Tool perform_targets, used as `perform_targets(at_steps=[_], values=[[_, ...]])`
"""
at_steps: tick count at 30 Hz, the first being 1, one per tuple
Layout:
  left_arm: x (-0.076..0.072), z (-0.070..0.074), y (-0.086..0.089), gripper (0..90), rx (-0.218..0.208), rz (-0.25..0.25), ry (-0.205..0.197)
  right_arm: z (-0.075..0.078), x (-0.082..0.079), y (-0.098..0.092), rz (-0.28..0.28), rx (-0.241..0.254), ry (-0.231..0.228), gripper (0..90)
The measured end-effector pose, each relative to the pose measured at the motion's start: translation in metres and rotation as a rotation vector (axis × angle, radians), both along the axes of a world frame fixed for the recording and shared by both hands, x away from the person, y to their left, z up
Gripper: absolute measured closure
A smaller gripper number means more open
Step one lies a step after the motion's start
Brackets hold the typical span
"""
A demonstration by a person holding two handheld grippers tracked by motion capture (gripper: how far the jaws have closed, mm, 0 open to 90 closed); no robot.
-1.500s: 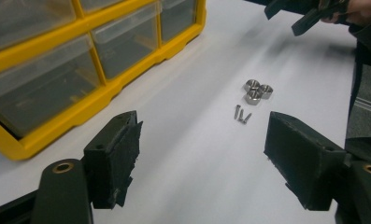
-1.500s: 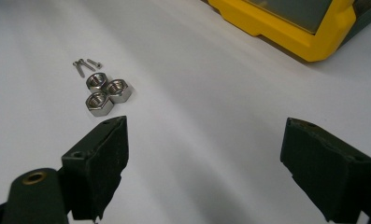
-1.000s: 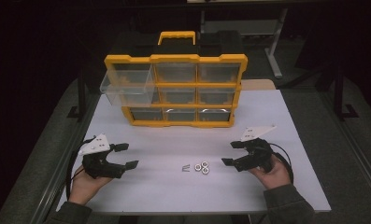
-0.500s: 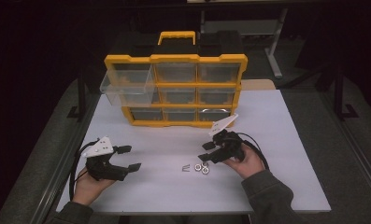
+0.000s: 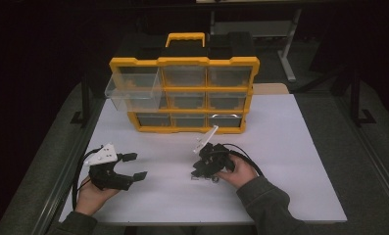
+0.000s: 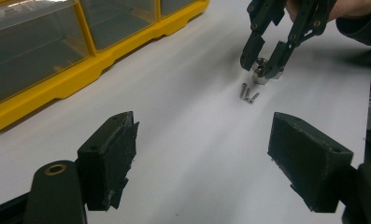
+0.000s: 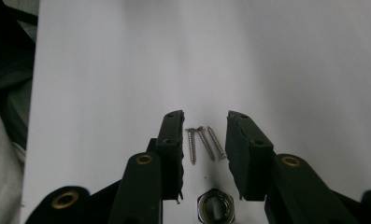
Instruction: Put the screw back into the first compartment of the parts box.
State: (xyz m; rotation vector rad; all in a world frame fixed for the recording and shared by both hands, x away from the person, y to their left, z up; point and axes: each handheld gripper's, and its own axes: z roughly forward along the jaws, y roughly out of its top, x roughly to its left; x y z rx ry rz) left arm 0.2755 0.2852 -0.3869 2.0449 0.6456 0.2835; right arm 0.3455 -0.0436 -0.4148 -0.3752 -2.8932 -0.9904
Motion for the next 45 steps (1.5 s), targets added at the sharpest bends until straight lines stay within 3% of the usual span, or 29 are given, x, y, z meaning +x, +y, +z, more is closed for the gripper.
perform_targets(at_steps=[3, 6, 17, 22, 27, 32, 39, 45], values=[[0.000, 0.000, -0.001, 23.2, -0.008, -0.001, 0.002, -0.003, 0.000, 0.003, 0.007, -0.009, 0.015, 69.9], [0.000, -0.001, -0.001, 23.2, -0.004, -0.007, 0.002, -0.006, 0.002, 0.005, 0.014, -0.024, -0.014, 71.3], [0.000, -0.001, -0.001, 23.2, -0.017, -0.008, 0.008, -0.018, 0.016, 0.009, 0.013, -0.039, 0.011, 77.4], [0.001, -0.001, 0.000, 23.0, -0.017, -0.009, 0.007, -0.020, 0.016, 0.009, -0.001, -0.067, 0.016, 79.2], [0.001, -0.001, 0.000, 23.0, -0.016, -0.011, 0.010, -0.020, 0.015, 0.010, 0.007, -0.076, -0.016, 83.3], [0.001, -0.002, -0.001, 23.0, -0.015, -0.016, 0.010, -0.020, 0.016, 0.009, 0.000, -0.081, 0.000, 84.0], [0.001, -0.003, -0.001, 23.0, -0.038, -0.010, 0.021, -0.019, 0.026, 0.003, -0.013, -0.038, 0.053, 84.4], [0.002, -0.002, -0.001, 22.8, -0.026, -0.015, 0.020, -0.002, 0.027, -0.007, -0.050, 0.003, 0.081, 84.3]])
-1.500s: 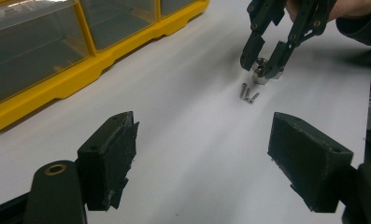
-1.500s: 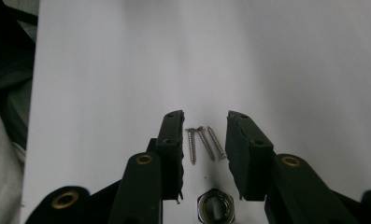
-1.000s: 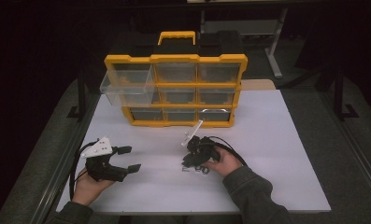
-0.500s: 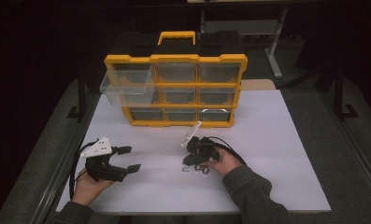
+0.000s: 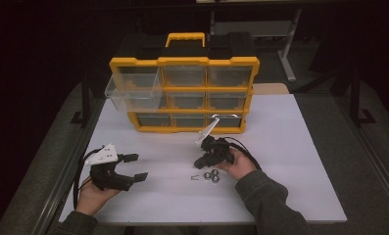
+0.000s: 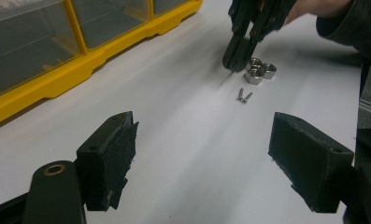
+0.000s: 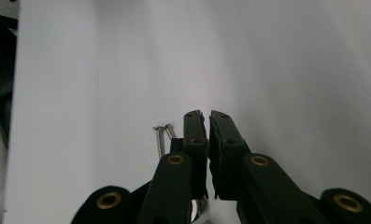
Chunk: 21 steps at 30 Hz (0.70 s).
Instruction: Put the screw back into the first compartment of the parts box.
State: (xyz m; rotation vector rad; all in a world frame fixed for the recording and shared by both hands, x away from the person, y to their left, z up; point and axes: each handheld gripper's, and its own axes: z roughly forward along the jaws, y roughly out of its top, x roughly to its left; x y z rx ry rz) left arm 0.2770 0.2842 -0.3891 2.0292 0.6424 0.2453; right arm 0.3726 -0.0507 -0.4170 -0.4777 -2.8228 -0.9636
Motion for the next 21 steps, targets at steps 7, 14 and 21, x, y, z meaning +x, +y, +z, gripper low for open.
perform_targets(at_steps=[7, 14, 21], values=[[0.001, 0.000, 0.001, 22.7, 0.006, -0.007, -0.008, 0.042, 0.007, -0.007, -0.005, 0.065, -0.011, 84.2], [0.002, 0.000, 0.002, 22.6, -0.003, -0.002, -0.008, 0.083, 0.018, -0.016, -0.018, 0.103, -0.030, 84.1], [0.002, -0.001, 0.001, 22.5, 0.006, -0.002, -0.007, 0.108, 0.023, -0.018, -0.016, 0.115, -0.055, 84.1]])
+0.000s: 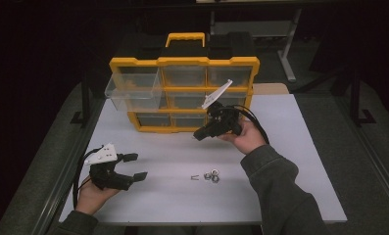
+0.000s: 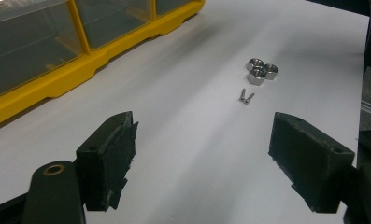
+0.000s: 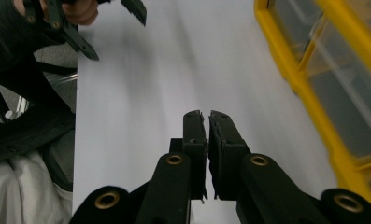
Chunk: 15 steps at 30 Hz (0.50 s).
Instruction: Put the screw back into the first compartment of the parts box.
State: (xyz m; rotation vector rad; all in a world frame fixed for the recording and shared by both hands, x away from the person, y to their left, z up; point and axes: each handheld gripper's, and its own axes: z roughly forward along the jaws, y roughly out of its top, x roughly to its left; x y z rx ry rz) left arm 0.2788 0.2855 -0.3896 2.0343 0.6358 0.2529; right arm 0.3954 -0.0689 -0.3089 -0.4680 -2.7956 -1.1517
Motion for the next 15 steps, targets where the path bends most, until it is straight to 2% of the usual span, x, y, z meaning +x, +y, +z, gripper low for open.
perform_targets(at_steps=[1, 3, 4, 5, 6, 8, 9, 11, 12, 15], values=[[0.000, 0.000, 0.000, 22.5, 0.000, 0.000, -0.001, 0.009, 0.002, 0.000, -0.001, 0.004, -0.007, 84.1], [0.001, 0.000, 0.000, 22.5, 0.004, -0.001, -0.001, 0.013, 0.004, 0.001, 0.004, 0.007, -0.010, 84.1], [0.001, 0.000, 0.001, 22.5, 0.002, -0.001, 0.003, 0.023, 0.006, 0.002, 0.010, 0.012, -0.017, 84.1], [0.001, 0.000, 0.001, 22.5, -0.009, 0.001, 0.004, 0.023, 0.006, 0.002, 0.010, 0.012, -0.017, 84.1], [0.001, 0.000, 0.002, 22.6, -0.010, 0.000, 0.006, 0.032, 0.008, 0.003, 0.013, 0.015, -0.017, 84.0], [0.001, -0.001, 0.002, 22.6, -0.005, 0.001, 0.004, 0.037, 0.009, 0.004, 0.018, 0.021, -0.022, 84.0], [0.001, -0.001, 0.003, 22.5, -0.004, 0.002, 0.003, 0.045, 0.011, 0.006, 0.026, 0.029, -0.039, 84.0], [0.002, -0.001, 0.003, 22.6, -0.010, 0.001, 0.000, 0.049, 0.012, 0.007, 0.031, 0.026, -0.041, 84.0], [0.002, -0.001, 0.003, 22.5, -0.006, 0.002, -0.001, 0.058, 0.013, 0.010, 0.036, 0.017, -0.056, 84.0], [0.002, -0.001, 0.002, 22.6, -0.010, 0.005, 0.003, 0.067, 0.015, 0.011, 0.040, 0.017, -0.059, 84.0]])
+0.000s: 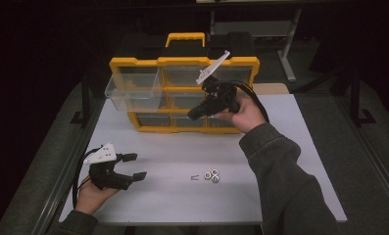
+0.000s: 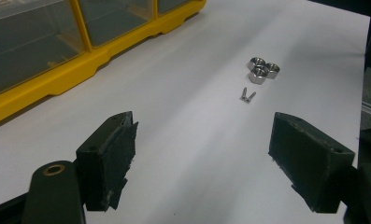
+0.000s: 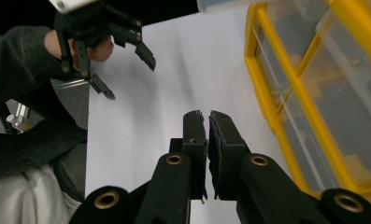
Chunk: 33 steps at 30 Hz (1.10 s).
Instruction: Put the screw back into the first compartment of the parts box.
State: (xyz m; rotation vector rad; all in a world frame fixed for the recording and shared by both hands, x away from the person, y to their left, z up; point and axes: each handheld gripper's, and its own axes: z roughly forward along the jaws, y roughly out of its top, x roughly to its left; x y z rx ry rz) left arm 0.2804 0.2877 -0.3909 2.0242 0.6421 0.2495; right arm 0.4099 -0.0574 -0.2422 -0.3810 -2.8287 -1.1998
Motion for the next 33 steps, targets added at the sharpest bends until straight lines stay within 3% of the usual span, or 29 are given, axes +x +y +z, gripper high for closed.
perform_targets(at_steps=[4, 6, 13, 15, 20, 28, 33], values=[[0.000, 0.000, 0.000, 22.5, 0.000, 0.000, 0.004, 0.026, 0.003, 0.004, 0.005, 0.014, -0.030, 84.0], [0.001, 0.000, 0.000, 22.5, 0.015, -0.009, 0.001, 0.030, 0.004, 0.005, 0.006, 0.015, -0.034, 84.0], [0.001, 0.001, 0.000, 22.3, -0.001, -0.003, 0.004, 0.059, 0.011, 0.017, 0.005, 0.034, -0.040, 83.9], [0.002, 0.001, 0.002, 22.3, 0.011, -0.009, -0.002, 0.069, 0.012, 0.021, 0.001, 0.033, -0.040, 83.9], [0.001, 0.000, 0.002, 22.2, 0.003, 0.000, 0.016, 0.089, 0.017, 0.036, 0.013, 0.042, -0.082, 83.8], [0.001, 0.000, 0.003, 22.2, 0.000, 0.002, 0.016, 0.116, 0.023, 0.070, 0.020, 0.013, -0.097, 83.9], [0.001, 0.001, 0.004, 22.1, 0.001, 0.003, 0.010, 0.117, 0.026, 0.096, 0.035, -0.020, -0.098, 83.9]])
